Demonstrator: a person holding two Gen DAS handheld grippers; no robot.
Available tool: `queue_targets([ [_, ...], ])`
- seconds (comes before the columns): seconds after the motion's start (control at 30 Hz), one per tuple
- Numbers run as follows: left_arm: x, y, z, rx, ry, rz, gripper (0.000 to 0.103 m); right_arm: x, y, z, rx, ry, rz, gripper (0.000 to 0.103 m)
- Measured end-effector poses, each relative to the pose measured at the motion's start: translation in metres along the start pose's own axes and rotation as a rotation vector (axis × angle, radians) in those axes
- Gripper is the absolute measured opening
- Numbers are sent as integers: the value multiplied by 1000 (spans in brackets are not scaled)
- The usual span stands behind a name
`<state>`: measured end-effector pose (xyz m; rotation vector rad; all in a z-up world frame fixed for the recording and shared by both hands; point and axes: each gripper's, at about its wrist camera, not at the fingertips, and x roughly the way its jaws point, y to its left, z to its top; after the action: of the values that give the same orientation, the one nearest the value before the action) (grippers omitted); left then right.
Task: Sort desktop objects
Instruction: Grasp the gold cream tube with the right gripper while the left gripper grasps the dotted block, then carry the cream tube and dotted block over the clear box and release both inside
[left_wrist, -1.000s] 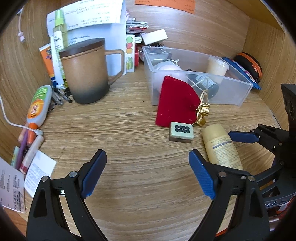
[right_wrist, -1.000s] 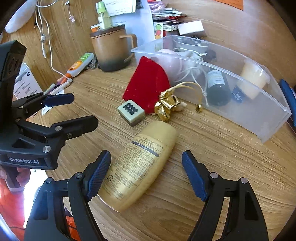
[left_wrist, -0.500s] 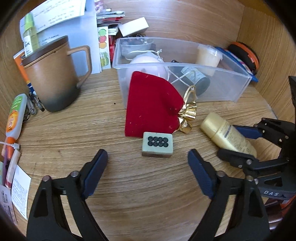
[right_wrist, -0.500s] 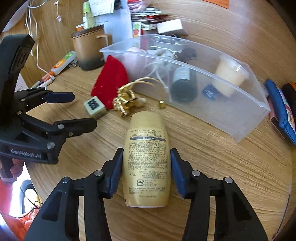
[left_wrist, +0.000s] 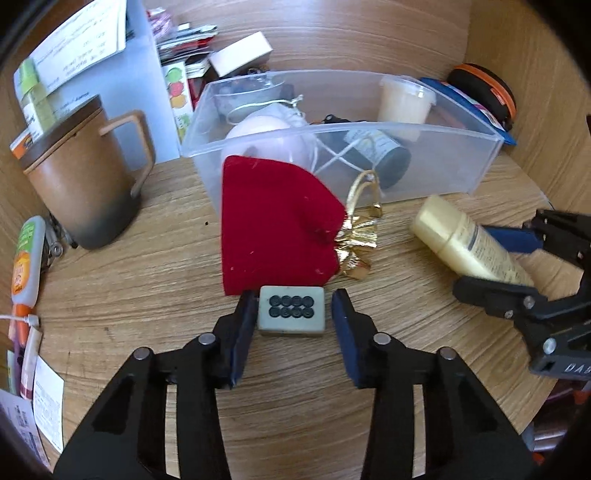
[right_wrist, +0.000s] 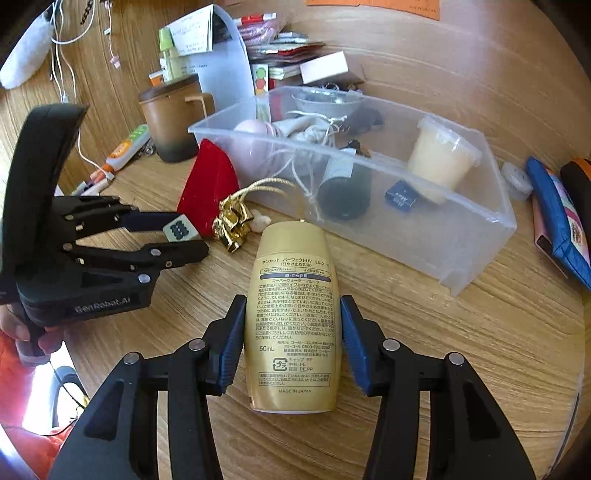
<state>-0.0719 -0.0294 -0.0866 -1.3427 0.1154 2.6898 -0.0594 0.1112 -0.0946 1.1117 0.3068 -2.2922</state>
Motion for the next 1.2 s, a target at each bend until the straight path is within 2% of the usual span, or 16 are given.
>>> queue_targets([
  [0.07,-1,-1,-2,6,-2,-9,33,-3,-1,0,-1,-6,-5,46],
  [0.43,-17,0,-8,-24,-39,0,33,-24,-7,6,1,-47,-19,46],
  [1.03,-64,6,32,-46,-182,-13,33,-58,-15,29,-3,-136,-42,45],
  [1.13,-67,8,41,-45,-195,-15,33,-61,-18,37,-5,-146,-49,41],
  [1.2,-68,10,48,-44,-201,-16,33,-61,-21,43,-4,-147,-46,26],
])
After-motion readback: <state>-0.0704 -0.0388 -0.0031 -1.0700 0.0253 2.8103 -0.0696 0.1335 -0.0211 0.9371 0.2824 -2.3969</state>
